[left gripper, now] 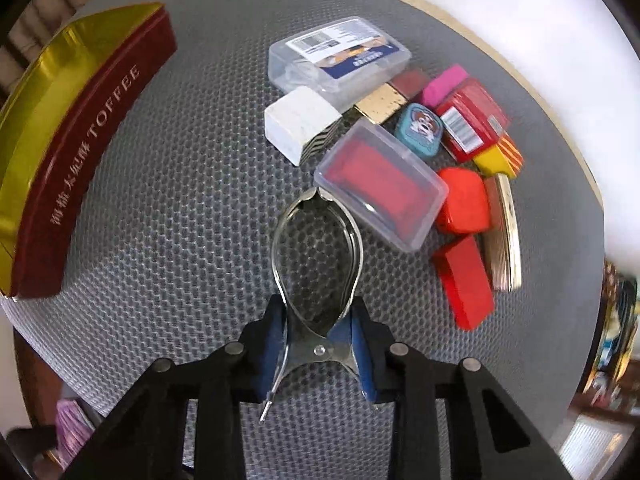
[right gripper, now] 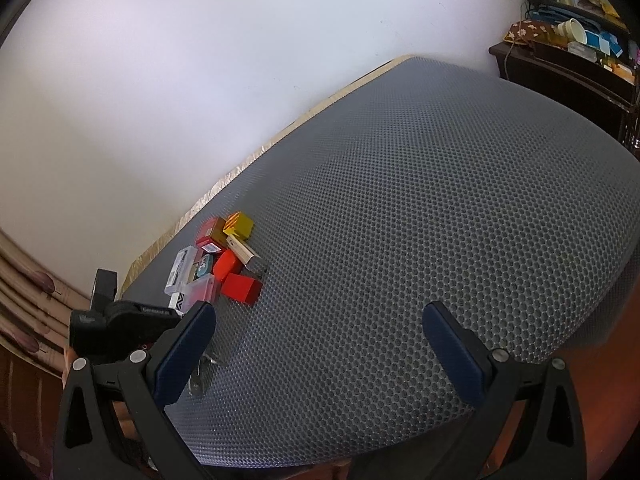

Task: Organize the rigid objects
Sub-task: 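Carry the nail clipper over the gold tin and open the left gripper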

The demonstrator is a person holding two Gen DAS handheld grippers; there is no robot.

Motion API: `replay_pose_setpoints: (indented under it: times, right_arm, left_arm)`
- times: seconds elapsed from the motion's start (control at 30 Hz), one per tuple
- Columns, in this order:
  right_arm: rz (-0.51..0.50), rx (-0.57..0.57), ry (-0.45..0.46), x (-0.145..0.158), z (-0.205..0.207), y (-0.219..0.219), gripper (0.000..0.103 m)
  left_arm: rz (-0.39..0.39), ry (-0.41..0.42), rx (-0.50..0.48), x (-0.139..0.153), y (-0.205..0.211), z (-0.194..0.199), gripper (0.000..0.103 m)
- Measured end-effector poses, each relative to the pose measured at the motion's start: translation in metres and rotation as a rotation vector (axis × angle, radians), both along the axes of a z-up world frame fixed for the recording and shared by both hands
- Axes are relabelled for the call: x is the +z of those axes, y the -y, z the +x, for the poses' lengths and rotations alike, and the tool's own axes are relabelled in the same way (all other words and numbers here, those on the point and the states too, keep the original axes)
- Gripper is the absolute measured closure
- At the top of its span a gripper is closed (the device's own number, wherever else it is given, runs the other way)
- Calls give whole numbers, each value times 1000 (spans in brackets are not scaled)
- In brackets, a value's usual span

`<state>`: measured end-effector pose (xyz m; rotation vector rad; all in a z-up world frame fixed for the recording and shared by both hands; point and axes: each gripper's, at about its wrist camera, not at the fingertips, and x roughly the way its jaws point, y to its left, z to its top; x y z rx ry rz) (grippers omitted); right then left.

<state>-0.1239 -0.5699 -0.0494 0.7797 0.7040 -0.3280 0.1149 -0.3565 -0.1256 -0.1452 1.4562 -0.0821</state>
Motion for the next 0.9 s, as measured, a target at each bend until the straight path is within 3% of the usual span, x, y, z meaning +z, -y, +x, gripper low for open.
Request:
replay_pose_setpoints:
  times: [0.5, 0.73, 0.9]
  right_arm:
    - [-55, 60, -80, -18, 20, -20, 0]
    - [-78, 123, -105, -25, 31, -32, 0]
    - [-120, 201, -91, -14, 42, -47, 0]
  left_arm:
    - [-55, 62, -108, 35, -58, -70, 70]
    - [-100, 115, -90, 88, -111, -81, 70]
    - [-104, 171, -52, 136, -143, -40, 70]
